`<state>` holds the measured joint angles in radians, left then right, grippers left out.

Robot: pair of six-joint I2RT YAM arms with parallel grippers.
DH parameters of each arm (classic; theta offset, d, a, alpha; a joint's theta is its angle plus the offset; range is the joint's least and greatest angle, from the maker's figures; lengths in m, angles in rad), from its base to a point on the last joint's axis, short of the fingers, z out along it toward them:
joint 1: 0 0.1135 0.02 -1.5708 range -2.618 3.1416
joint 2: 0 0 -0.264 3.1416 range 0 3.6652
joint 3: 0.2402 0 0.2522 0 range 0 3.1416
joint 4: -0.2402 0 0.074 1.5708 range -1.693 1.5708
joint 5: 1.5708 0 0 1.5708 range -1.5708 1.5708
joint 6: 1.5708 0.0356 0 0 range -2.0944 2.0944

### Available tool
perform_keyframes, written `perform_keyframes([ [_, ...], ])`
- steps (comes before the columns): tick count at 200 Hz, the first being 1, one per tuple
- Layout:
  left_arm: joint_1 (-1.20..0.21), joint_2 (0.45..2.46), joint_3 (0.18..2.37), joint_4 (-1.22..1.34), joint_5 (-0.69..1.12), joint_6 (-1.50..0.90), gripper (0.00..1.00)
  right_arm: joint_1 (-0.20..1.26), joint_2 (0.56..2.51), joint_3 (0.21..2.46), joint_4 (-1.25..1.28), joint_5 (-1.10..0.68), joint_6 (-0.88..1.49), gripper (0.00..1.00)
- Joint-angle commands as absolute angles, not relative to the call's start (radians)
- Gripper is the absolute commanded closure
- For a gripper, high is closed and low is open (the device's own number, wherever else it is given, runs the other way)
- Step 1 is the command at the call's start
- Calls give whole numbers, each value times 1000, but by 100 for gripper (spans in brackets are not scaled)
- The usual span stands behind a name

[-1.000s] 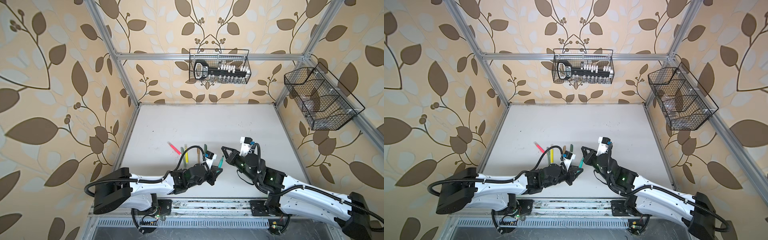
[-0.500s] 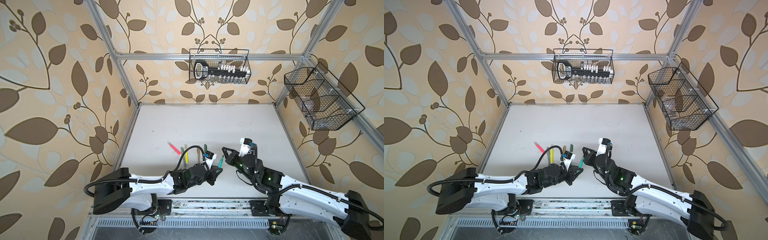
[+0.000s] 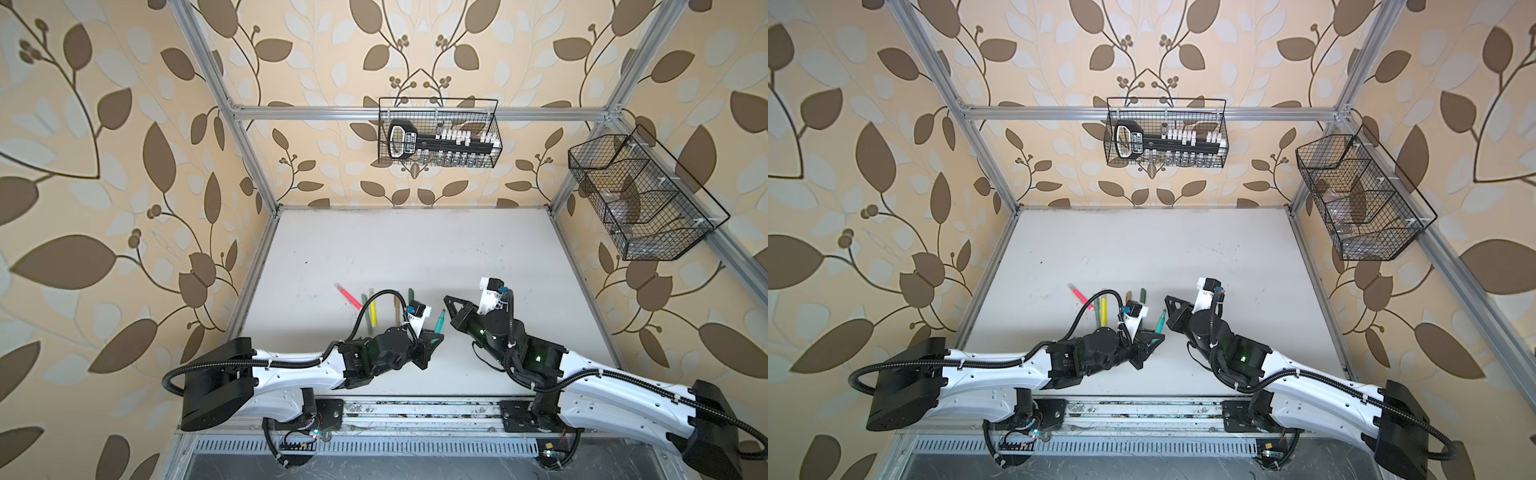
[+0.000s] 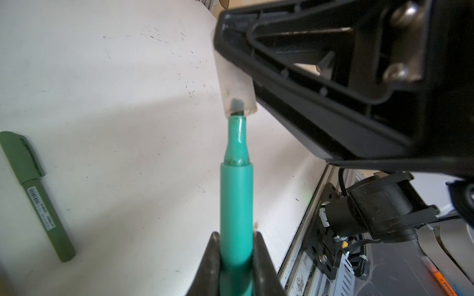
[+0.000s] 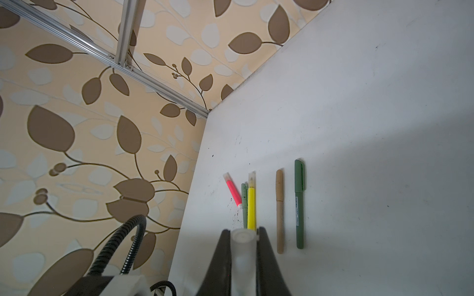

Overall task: Insert pens into pen caps
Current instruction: Put on the pen cap to the pen.

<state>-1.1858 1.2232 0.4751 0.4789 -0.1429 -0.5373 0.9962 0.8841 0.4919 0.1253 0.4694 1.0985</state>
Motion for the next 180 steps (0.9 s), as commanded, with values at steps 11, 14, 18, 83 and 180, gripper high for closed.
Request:
perform_keyframes([
  [11, -1193, 1211, 490, 512, -190, -511, 100, 1011, 864, 468, 120, 483, 1112, 100],
  [14, -1193, 1211, 491, 511, -191, -510, 100, 1012, 864, 468, 120, 483, 1112, 100],
  [18, -1193, 1212, 491, 512, -191, -509, 100, 1013, 865, 469, 120, 482, 1113, 100],
  [83, -1193, 1209, 552, 458, -260, -477, 100, 1120, 924, 473, 147, 537, 1143, 100],
  [180, -1190, 1207, 592, 437, -294, -403, 100, 1185, 891, 523, 44, 607, 1109, 48],
])
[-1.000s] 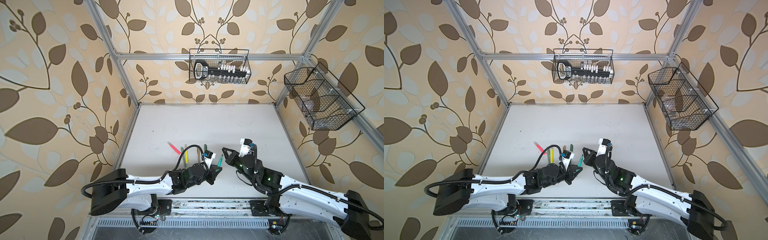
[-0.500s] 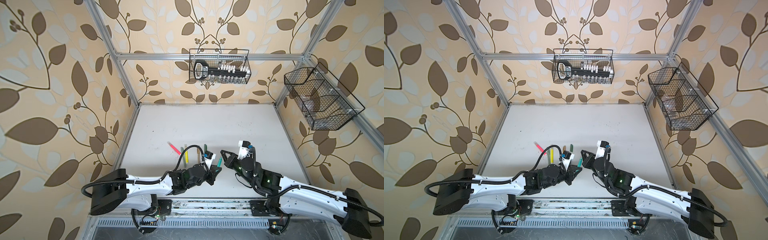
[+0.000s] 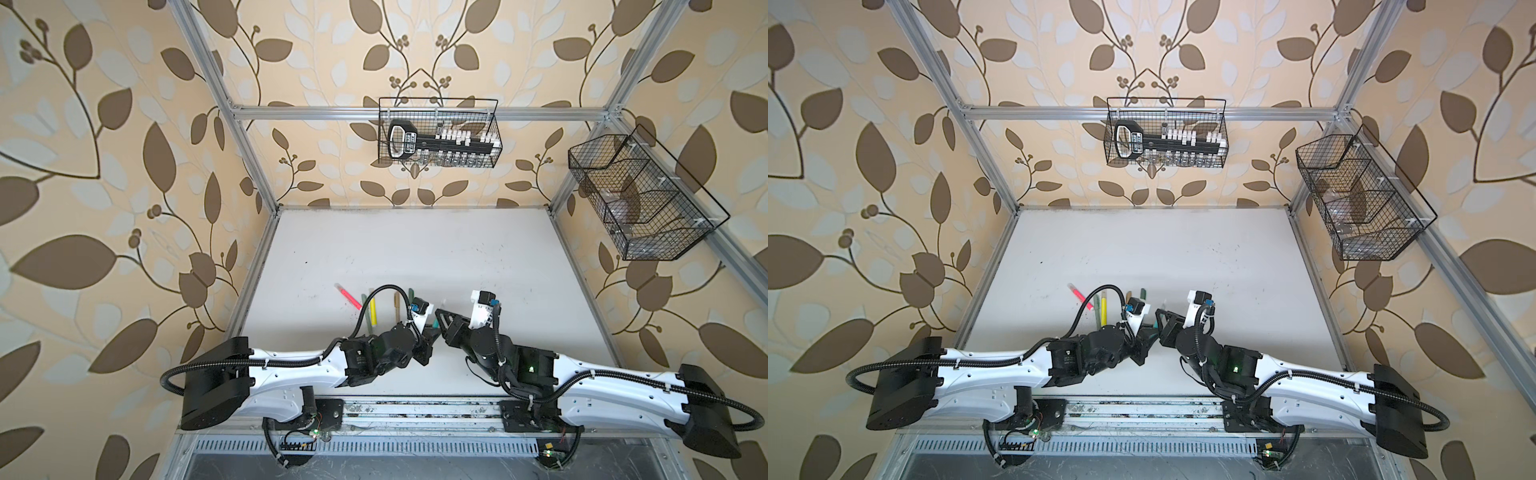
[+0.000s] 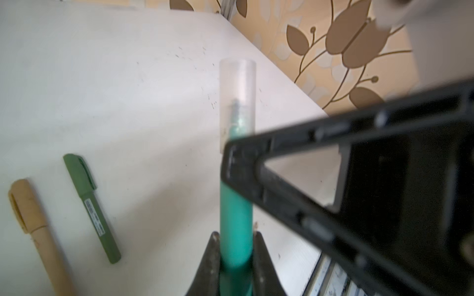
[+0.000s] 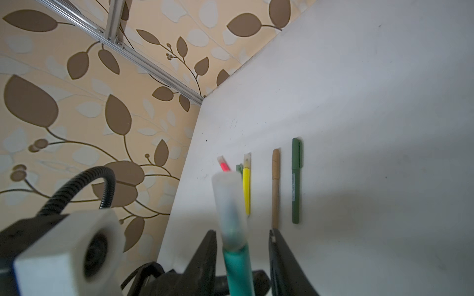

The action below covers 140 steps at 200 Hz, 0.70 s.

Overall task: Insert pens into pen caps
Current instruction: Put on the pen cap to the pen.

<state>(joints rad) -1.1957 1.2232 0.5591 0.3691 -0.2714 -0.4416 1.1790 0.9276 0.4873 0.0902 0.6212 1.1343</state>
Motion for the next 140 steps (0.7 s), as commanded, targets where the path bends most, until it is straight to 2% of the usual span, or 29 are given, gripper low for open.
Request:
perform_keyframes([
  [1, -1190, 1207, 591, 439, -291, -402, 100, 1185, 890, 525, 39, 608, 1108, 47],
  [17, -1190, 1208, 568, 468, -245, -389, 100, 1176, 846, 547, -17, 625, 1083, 38],
  [70, -1190, 1213, 512, 500, -152, -377, 100, 1058, 723, 570, -53, 513, 999, 29],
  [95, -1190, 1214, 500, 515, -107, -372, 100, 975, 756, 571, -23, 415, 1006, 30],
  [140, -1190, 1221, 500, 518, -81, -364, 100, 927, 874, 612, 14, 339, 994, 44],
])
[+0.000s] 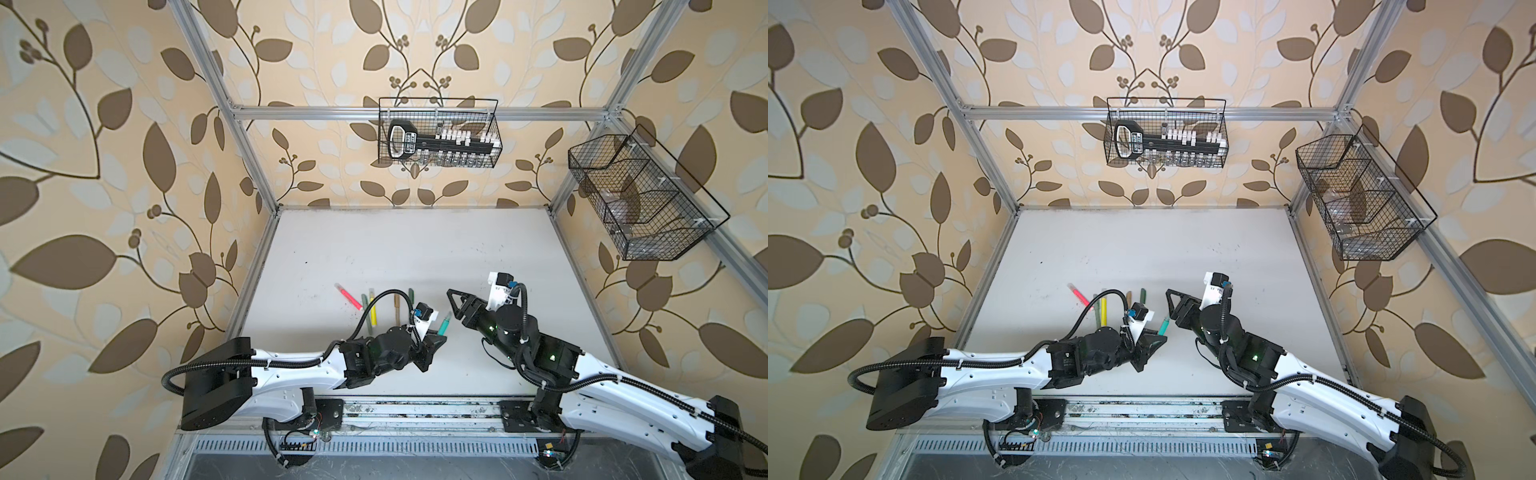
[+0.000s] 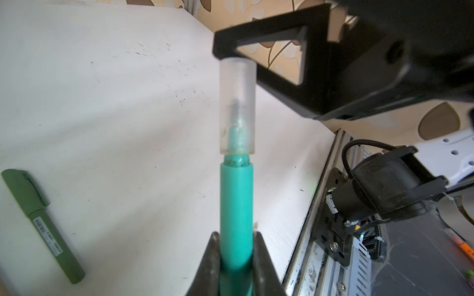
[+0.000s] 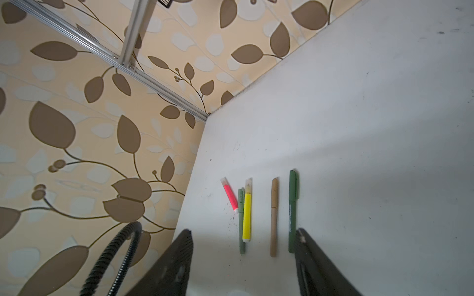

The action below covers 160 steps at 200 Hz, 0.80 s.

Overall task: Insert pens into pen caps
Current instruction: Put on the pen cap to the pen.

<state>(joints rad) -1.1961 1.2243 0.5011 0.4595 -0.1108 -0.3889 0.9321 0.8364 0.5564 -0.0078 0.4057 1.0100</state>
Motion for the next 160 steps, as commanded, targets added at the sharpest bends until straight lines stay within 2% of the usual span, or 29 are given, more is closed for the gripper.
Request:
perform_keyframes([
  [1, -1190, 1221, 499, 518, -80, -365, 100, 927, 877, 613, 14, 337, 993, 44],
  [54, -1190, 1225, 499, 517, -80, -356, 100, 941, 927, 636, -7, 348, 990, 74],
  [94, -1190, 1213, 515, 494, -146, -332, 100, 999, 950, 671, -87, 424, 1004, 91],
  [125, -1190, 1217, 553, 470, -235, -275, 100, 1045, 979, 693, -124, 471, 1029, 100],
  [160, -1190, 1229, 588, 486, -384, -210, 100, 1069, 1044, 724, -165, 495, 1096, 100],
])
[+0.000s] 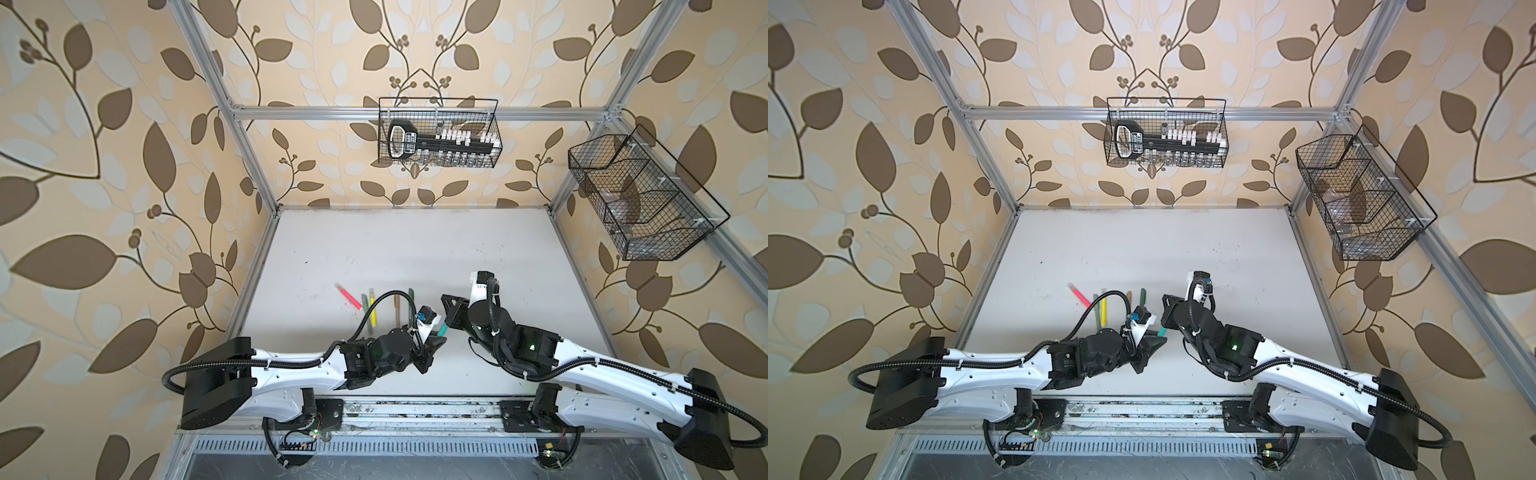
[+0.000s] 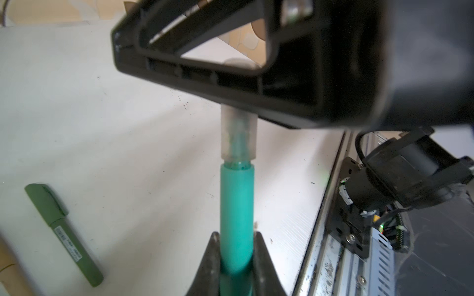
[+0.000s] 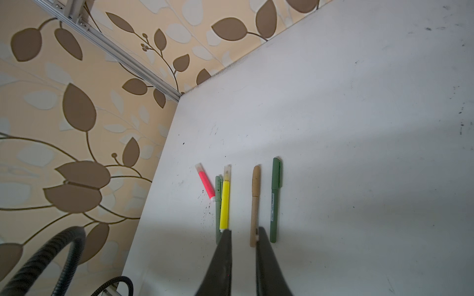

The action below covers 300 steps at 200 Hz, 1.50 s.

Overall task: Insert pens into pen caps
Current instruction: Put on the pen cap to the pen.

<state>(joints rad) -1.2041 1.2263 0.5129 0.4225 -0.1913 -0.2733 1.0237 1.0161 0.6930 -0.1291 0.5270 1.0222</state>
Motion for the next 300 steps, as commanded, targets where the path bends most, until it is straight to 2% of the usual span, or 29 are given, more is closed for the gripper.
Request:
perform_keyframes([
  [1, -1190, 1230, 588, 488, -387, -209, 100, 1070, 1045, 723, -162, 496, 1098, 100],
  [16, -1189, 1222, 600, 498, -395, -201, 100, 1085, 1050, 703, -113, 500, 1104, 100],
  [28, -1161, 1209, 606, 502, -316, -222, 100, 1099, 1044, 671, -47, 497, 1088, 100],
  [40, -1063, 1194, 600, 516, -147, -316, 100, 1111, 1030, 637, 13, 500, 1076, 100],
  [51, -948, 1197, 582, 581, 88, -431, 100, 1115, 1019, 608, 68, 489, 1055, 100],
  [60, -893, 1200, 571, 626, 183, -490, 100, 1115, 1011, 586, 104, 478, 1049, 100],
  [86, -876, 1189, 588, 595, 237, -500, 100, 1115, 994, 524, 236, 422, 1003, 100],
  [153, -871, 1123, 624, 497, 59, -450, 100, 1158, 985, 472, 293, 382, 1014, 100],
  [214, -869, 1124, 787, 395, -350, -333, 100, 1246, 1103, 470, 405, 357, 1118, 100],
  [247, -850, 1150, 858, 380, -262, -336, 100, 1261, 1115, 526, 372, 369, 1070, 100],
  [261, -850, 1145, 842, 364, -209, -351, 100, 1225, 1082, 527, 307, 381, 1064, 100],
  [279, -851, 1137, 755, 368, -132, -400, 100, 1108, 992, 533, 135, 362, 1063, 66],
  [291, -863, 1146, 671, 405, -103, -444, 100, 1033, 897, 521, 14, 415, 1048, 37],
  [300, -887, 1164, 612, 443, -119, -478, 100, 975, 820, 510, -69, 451, 1035, 23],
])
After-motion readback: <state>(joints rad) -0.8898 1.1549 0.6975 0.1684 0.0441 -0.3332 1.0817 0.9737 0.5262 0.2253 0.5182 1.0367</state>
